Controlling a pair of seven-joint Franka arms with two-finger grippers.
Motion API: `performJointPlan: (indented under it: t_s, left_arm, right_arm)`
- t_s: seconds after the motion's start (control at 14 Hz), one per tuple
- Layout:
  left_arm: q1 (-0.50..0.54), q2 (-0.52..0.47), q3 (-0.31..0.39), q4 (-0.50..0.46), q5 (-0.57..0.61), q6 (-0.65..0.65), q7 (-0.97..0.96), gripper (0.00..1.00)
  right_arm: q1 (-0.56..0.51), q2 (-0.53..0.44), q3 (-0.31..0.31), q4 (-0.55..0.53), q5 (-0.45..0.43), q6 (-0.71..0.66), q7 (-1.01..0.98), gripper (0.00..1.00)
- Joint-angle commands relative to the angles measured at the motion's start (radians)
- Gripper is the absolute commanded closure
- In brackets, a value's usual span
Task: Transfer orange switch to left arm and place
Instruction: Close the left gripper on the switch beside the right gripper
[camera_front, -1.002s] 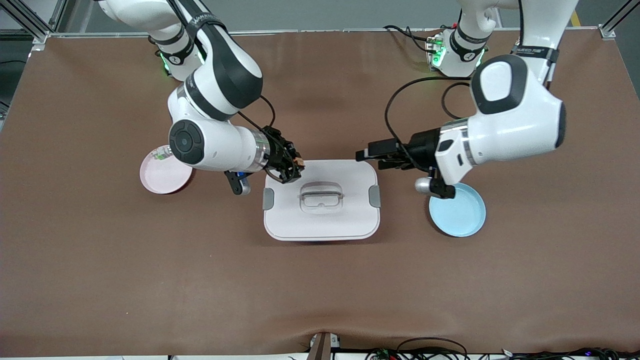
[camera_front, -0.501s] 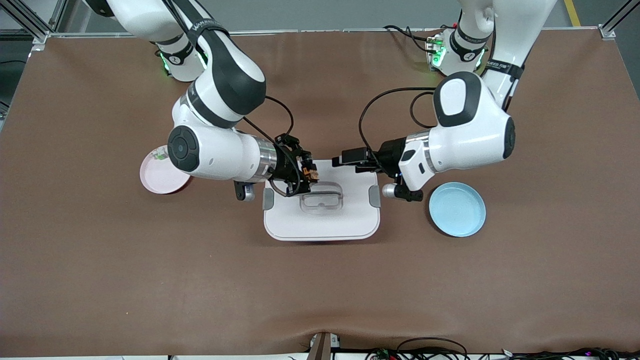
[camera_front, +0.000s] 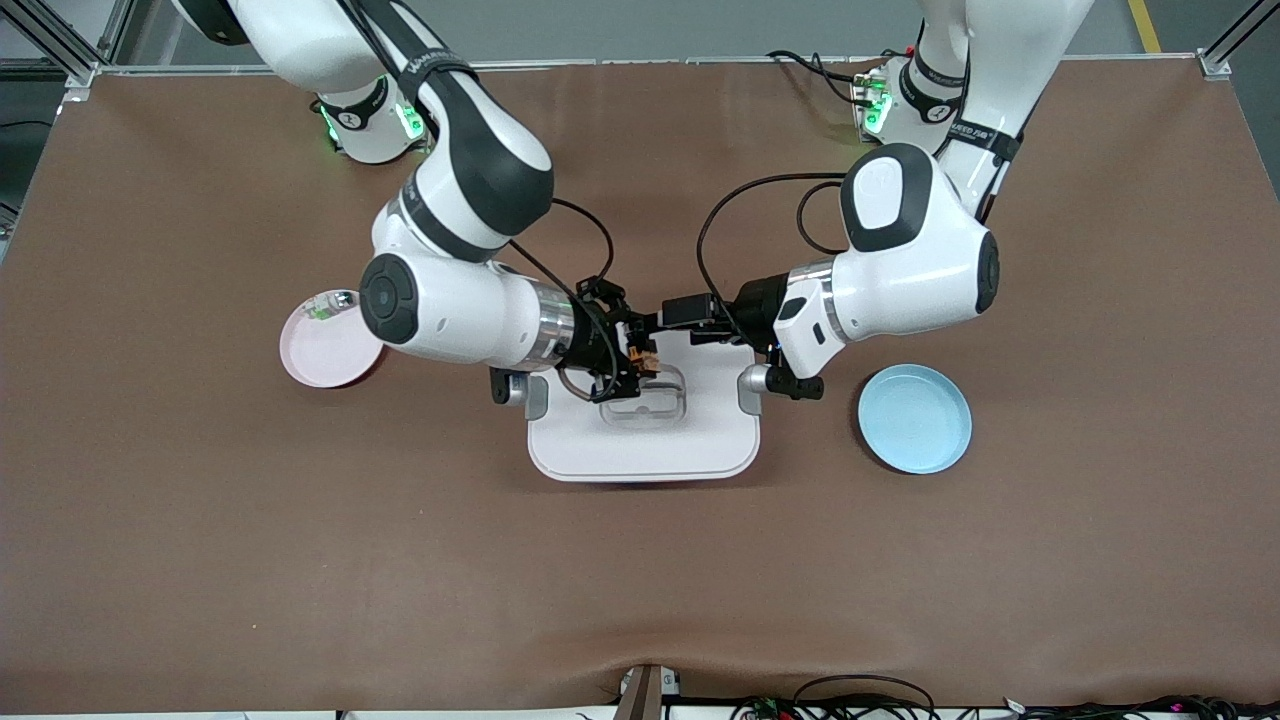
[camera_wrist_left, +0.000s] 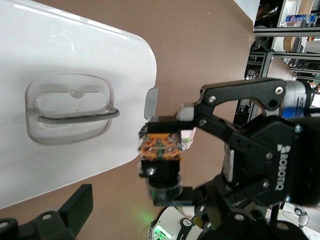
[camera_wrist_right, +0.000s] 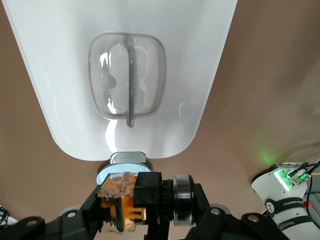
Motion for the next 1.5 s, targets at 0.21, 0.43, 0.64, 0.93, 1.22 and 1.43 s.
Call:
performJointPlan:
  t_s: [0.21, 0.43, 0.64, 0.93, 1.22, 1.43]
  left_arm:
    - [0.002, 0.059, -0.001, 0.044, -0.021, 0.033, 0.016, 0.0]
    - [-0.001, 0.059, -0.001, 0.047, -0.023, 0.033, 0.016, 0.0]
    - [-0.003, 0.057, -0.001, 0.047, -0.021, 0.035, 0.016, 0.0]
    - [-0.003, 0.053, -0.001, 0.045, -0.02, 0.041, 0.016, 0.0]
    - [0.003, 0.043, -0.001, 0.041, -0.014, 0.037, 0.016, 0.0]
    - [0.0, 0.046, -0.001, 0.045, -0.009, 0.037, 0.016, 0.11]
  right_arm:
    - [0.044, 0.021, -0.008, 0.062, 0.015, 0.018, 0.085, 1.0]
    - [0.051, 0.021, -0.008, 0.07, 0.022, 0.021, 0.111, 1.0]
    - [0.051, 0.027, -0.007, 0.068, 0.033, 0.061, 0.112, 1.0]
    - [0.051, 0.048, -0.004, 0.07, 0.039, 0.108, 0.112, 1.0]
    - [0.043, 0.073, -0.004, 0.076, 0.039, 0.115, 0.103, 1.0]
    - [0.04, 0.076, -0.004, 0.082, 0.039, 0.115, 0.103, 1.0]
